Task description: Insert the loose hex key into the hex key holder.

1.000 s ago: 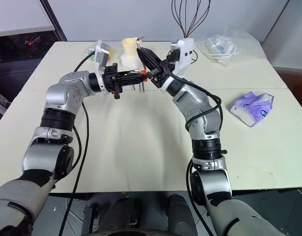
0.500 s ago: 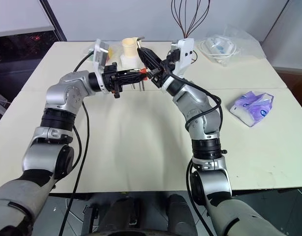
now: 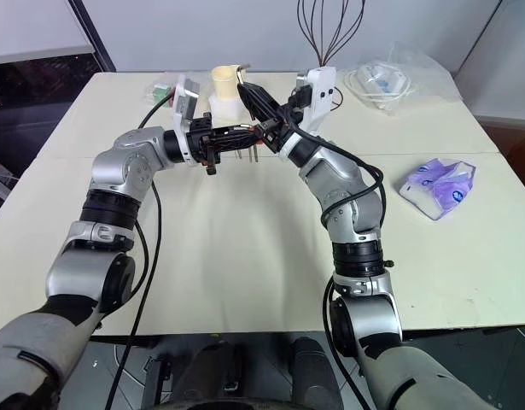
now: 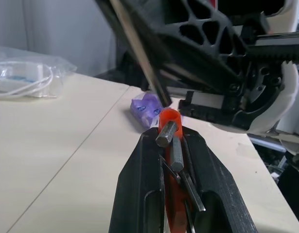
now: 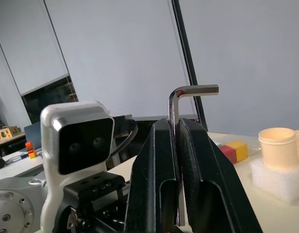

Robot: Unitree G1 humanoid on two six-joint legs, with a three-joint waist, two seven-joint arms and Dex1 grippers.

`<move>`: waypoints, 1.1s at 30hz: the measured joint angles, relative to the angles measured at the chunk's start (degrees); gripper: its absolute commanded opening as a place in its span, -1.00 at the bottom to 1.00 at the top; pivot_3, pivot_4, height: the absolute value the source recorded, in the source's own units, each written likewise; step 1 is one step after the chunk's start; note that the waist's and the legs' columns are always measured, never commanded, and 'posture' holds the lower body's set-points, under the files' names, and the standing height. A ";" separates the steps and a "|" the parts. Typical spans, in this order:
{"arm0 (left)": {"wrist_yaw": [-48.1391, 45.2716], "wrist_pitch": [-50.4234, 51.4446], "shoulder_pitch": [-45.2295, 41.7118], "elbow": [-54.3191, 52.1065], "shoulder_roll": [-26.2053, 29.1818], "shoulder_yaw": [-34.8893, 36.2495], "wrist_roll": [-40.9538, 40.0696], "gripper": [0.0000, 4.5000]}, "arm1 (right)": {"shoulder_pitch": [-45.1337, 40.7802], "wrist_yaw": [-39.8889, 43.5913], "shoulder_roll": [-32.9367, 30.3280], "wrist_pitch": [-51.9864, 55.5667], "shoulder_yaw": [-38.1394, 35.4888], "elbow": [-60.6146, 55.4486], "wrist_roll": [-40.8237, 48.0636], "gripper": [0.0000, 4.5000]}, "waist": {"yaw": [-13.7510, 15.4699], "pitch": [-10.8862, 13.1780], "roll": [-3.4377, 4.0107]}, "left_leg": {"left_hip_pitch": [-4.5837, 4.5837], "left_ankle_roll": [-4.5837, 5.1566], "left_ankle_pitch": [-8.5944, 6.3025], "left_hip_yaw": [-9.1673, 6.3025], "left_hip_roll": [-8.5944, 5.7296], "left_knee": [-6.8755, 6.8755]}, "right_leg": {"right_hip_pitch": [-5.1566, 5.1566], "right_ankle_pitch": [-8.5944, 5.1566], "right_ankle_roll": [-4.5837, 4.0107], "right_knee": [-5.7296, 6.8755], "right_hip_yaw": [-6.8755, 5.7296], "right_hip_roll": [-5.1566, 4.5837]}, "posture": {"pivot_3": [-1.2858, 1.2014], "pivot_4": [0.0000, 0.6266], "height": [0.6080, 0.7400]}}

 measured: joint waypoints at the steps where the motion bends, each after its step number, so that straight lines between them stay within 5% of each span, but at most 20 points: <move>1: 0.03 -0.29 -0.01 0.17 0.02 0.03 0.00 -1.00 | 0.00 -0.02 0.00 0.00 0.00 0.00 0.00 -0.98 | 0.00 0.00 0.00 | 0.00 0.00 0.00 0.00 0.00 0.00 | 0.00 0.00 0.00 0.00 0.00 0.00 | 0.03 -0.52 1.00; 33: 1.66 1.88 -0.04 -1.73 0.45 0.74 -1.39 -1.00 | 0.02 -0.05 0.40 -0.39 0.00 0.00 -0.20 -0.98 | 0.00 0.00 0.00 | 0.00 0.00 0.00 0.00 0.00 0.00 | 0.00 0.00 0.00 0.00 0.00 0.00 | 0.03 -0.52 1.00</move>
